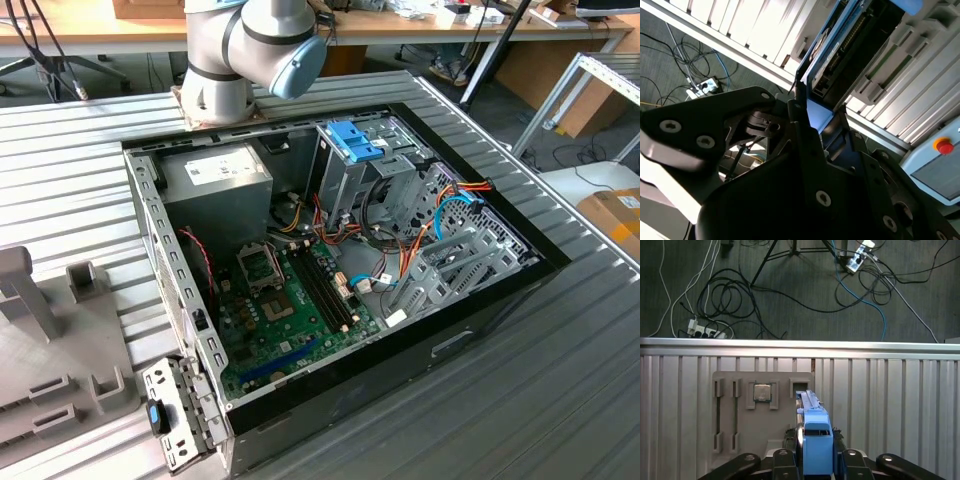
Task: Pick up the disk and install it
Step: 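Pick up the disk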
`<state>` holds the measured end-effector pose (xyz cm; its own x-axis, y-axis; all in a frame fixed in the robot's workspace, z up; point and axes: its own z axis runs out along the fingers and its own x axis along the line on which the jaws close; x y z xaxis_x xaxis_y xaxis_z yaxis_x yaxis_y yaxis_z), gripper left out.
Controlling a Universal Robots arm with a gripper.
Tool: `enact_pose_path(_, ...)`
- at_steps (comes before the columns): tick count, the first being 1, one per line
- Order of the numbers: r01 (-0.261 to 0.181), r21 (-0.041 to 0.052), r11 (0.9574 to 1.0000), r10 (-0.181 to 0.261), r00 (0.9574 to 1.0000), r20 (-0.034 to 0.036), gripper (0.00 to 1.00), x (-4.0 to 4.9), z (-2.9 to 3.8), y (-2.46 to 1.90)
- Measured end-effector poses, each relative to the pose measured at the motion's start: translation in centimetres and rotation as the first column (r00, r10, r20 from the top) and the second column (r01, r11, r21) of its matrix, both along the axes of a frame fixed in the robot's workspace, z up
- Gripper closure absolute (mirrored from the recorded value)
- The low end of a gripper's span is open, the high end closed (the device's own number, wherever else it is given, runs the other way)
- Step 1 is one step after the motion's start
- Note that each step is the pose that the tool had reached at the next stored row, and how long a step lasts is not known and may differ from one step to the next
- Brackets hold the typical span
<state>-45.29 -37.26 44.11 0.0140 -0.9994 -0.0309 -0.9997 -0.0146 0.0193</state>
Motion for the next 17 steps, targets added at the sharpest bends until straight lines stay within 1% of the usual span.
enact_pose_path(5, 0.000, 0.0000, 1.0000, 0.000, 1.0000, 0.0000, 0.64, 0.00, 0.30, 0.00)
enact_pose_path(8, 0.000, 0.0000, 1.0000, 0.000, 1.0000, 0.0000, 0.64, 0.00, 0.69, 0.00)
enact_pose_path(10, 0.000, 0.0000, 1.0000, 0.000, 1.0000, -0.0001, 0.64, 0.00, 0.83, 0.00)
enact_pose_path(17, 0.000, -0.0001, 1.0000, 0.000, 1.0000, 0.0000, 0.64, 0.00, 0.85, 0.00)
